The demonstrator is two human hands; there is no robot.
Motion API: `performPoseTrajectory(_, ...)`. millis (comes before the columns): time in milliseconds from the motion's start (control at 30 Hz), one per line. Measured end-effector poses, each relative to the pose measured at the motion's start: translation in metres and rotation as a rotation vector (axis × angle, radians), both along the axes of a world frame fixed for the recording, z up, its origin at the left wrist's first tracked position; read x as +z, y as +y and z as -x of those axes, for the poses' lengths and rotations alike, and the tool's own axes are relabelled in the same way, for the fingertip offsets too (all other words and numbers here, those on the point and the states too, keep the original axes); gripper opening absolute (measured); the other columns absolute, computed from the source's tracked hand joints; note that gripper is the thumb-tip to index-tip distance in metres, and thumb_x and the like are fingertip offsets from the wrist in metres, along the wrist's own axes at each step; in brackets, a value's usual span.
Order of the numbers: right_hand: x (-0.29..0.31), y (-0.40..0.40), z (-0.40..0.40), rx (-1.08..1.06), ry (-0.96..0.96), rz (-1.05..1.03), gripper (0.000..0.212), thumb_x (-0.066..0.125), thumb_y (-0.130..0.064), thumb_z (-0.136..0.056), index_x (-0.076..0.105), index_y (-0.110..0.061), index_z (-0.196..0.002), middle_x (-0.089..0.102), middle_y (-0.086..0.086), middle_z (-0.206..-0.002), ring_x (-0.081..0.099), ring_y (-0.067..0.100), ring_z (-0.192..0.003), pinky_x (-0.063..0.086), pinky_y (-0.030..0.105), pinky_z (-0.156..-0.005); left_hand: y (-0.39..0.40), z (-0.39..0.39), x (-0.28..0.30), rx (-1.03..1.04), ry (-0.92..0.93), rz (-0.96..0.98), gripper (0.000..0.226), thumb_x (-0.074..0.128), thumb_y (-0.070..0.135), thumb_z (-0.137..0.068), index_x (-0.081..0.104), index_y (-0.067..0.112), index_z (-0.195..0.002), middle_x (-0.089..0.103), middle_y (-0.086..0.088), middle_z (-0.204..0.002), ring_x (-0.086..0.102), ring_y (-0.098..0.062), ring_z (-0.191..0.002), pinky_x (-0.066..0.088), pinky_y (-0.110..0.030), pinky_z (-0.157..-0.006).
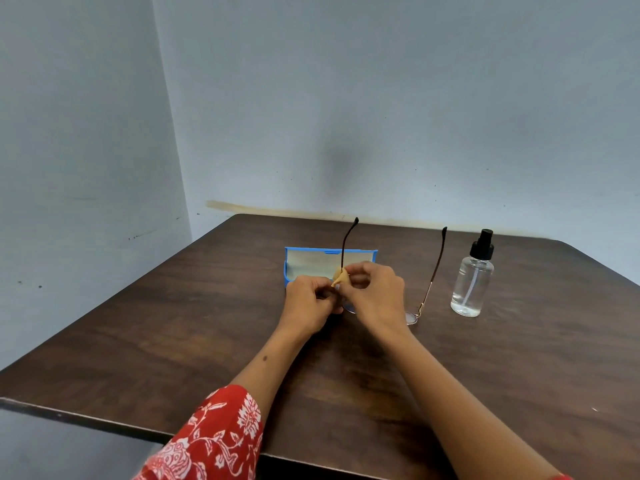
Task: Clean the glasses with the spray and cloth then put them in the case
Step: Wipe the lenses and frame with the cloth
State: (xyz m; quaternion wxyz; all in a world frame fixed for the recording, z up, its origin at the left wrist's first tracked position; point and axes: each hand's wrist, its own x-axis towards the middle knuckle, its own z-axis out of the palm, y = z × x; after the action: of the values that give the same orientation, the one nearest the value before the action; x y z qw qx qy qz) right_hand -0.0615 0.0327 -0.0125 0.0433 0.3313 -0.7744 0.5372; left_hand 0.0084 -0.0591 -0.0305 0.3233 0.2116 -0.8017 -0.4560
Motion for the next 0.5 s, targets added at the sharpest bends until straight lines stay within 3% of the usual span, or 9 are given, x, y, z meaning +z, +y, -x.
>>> performPoseTrajectory(100, 0.006, -0.002, -0.002, 0.002, -0.016, 0.049, 0.017, 0.075, -0.013, -0.074, 0.072, -0.016, -0.091, 0.07, -0.006, -0.079, 0.066, 0.006, -0.077, 0.055, 0.025, -0.077, 0.002, -0.001, 0.001, -0.014, 0.001, -0.026, 0.012, 0.065, -0.001, -0.081, 0.073, 0.006, -0.088, 0.071, -0.008, -0.073, 0.067, -0.006, -0.059, 0.056, -0.019, -0.065)
performPoseTrajectory(267, 0.029, -0.003, -0.006, 0.003, -0.066, 0.276, 0.017, 0.072, -0.008, -0.076, 0.071, -0.017, -0.089, 0.068, -0.011, -0.076, 0.065, 0.0, -0.072, 0.051, 0.011, -0.069, 0.005, 0.0, 0.002, -0.037, 0.016, -0.09, 0.01, 0.068, -0.002, -0.079, 0.07, -0.002, -0.089, 0.066, -0.003, -0.067, 0.061, 0.001, -0.049, 0.052, -0.011, -0.059)
performPoseTrajectory(400, 0.018, -0.002, -0.008, -0.011, -0.06, 0.222, 0.012, 0.071, -0.01, -0.076, 0.07, -0.017, -0.085, 0.067, -0.011, -0.073, 0.063, -0.002, -0.07, 0.048, 0.006, -0.062, 0.005, -0.001, 0.002, -0.036, 0.014, -0.067, 0.011, 0.067, -0.004, -0.079, 0.07, -0.003, -0.089, 0.066, -0.003, -0.067, 0.061, 0.001, -0.049, 0.052, -0.012, -0.059)
performPoseTrajectory(500, 0.009, -0.002, -0.008, -0.022, -0.077, 0.157, 0.007, 0.072, -0.016, -0.076, 0.07, -0.016, -0.082, 0.067, -0.007, -0.07, 0.065, 0.003, -0.068, 0.05, 0.009, -0.061, 0.003, -0.001, 0.002, -0.013, -0.011, 0.007, 0.016, 0.066, -0.004, -0.079, 0.073, 0.006, -0.089, 0.07, -0.003, -0.073, 0.063, 0.002, -0.056, 0.052, -0.012, -0.062)
